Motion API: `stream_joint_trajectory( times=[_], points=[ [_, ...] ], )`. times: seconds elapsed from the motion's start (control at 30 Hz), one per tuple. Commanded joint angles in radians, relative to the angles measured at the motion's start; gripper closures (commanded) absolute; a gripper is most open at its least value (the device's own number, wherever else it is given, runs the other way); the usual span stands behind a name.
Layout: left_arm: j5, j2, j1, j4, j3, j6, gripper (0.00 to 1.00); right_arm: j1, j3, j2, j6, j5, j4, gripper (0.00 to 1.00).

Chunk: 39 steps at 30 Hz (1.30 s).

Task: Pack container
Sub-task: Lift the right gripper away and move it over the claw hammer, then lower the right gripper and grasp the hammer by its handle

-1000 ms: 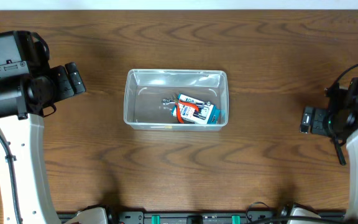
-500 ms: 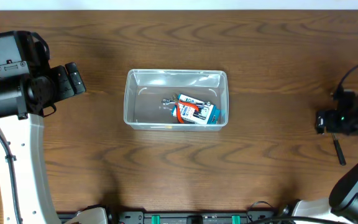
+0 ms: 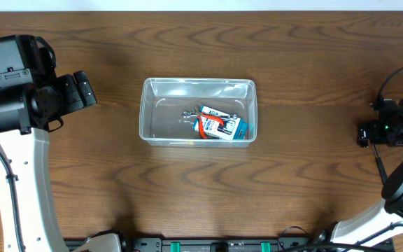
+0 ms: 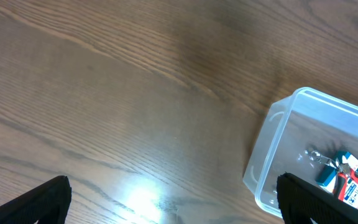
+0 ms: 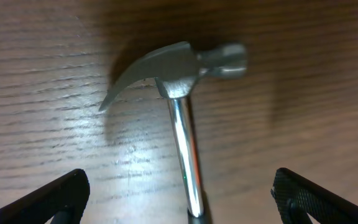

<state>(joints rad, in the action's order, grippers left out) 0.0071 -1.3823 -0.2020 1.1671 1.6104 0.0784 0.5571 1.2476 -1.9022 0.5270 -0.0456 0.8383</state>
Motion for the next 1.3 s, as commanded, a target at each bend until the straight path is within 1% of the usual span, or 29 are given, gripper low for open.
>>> stream_joint_trajectory(
  times=[0.0, 0.13, 0.3, 0.43, 0.57, 0.67, 0.77, 0.83, 1.0, 1.07, 1.13, 1.27],
  points=[
    [-0.013, -0.004, -0.005, -0.002, -0.004, 0.008, 0.02, 0.012, 0.011, -0.031, 0.014, 0.001, -0.010, 0.03],
    [-0.012, -0.004, -0.005, -0.006, -0.004, 0.008, 0.02, 0.013, 0.011, -0.058, 0.042, 0.027, -0.018, 0.05],
    [-0.013, -0.004, -0.005, -0.013, -0.004, 0.008, 0.02, 0.013, 0.011, -0.097, 0.043, 0.061, -0.022, 0.06],
    [-0.013, -0.004, -0.005, -0.021, -0.004, 0.009, 0.01, 0.013, 0.011, -0.125, 0.035, 0.062, -0.020, 0.13],
    [-0.013, -0.004, -0.005, -0.021, -0.004, 0.008, 0.02, 0.013, 0.011, -0.129, 0.026, 0.061, -0.023, 0.25],
    [-0.013, -0.004, -0.005, -0.021, -0.004, 0.008, 0.01, 0.013, 0.011, -0.129, -0.031, 0.061, -0.035, 0.29],
    [-0.013, -0.004, -0.005, -0.021, -0.004, 0.008, 0.02, 0.012, 0.011, -0.129, -0.084, 0.061, -0.043, 0.30],
    [-0.013, -0.004, -0.005, -0.021, -0.004, 0.008, 0.02, 0.012, 0.011, -0.129, -0.105, 0.061, -0.042, 0.32],
    [-0.013, -0.004, -0.005, -0.021, -0.004, 0.008, 0.02, 0.012, 0.011, -0.129, -0.129, 0.062, -0.040, 0.48],
    [-0.013, -0.004, -0.005, -0.021, -0.004, 0.008, 0.02, 0.012, 0.011, -0.129, -0.130, 0.062, -0.041, 0.50],
    [-0.013, -0.004, -0.005, -0.020, -0.004, 0.008, 0.02, 0.012, 0.011, -0.129, -0.129, 0.062, -0.042, 0.56],
    [-0.013, -0.004, -0.005, -0.020, -0.004, 0.008, 0.02, 0.012, 0.011, -0.129, -0.129, 0.062, -0.045, 0.64]
  ],
)
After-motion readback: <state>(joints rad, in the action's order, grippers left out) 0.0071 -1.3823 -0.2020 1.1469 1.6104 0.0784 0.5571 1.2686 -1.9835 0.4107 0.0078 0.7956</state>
